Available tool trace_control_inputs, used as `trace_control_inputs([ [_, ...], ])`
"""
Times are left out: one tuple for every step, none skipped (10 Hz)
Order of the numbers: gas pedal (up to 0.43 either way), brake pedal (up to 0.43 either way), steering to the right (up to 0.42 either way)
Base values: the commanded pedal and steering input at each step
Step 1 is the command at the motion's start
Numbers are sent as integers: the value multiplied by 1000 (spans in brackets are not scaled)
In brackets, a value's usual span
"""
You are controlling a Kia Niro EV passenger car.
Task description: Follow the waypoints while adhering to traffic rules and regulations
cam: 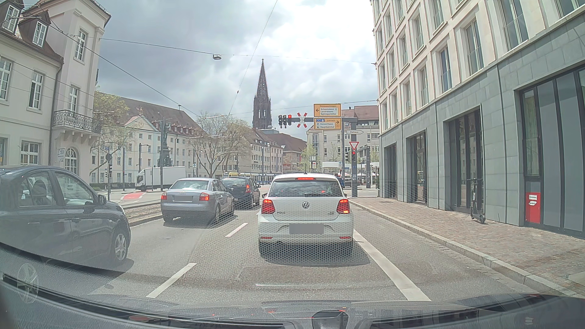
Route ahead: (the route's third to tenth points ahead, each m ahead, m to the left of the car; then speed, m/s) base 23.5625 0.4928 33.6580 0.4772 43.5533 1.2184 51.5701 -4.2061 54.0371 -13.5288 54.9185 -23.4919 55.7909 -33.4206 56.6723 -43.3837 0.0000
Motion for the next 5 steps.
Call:
trace_control_inputs([
  [0,232,-13],
  [0,232,-12],
  [0,232,-12],
  [0,232,-12],
  [0,232,-12],
])
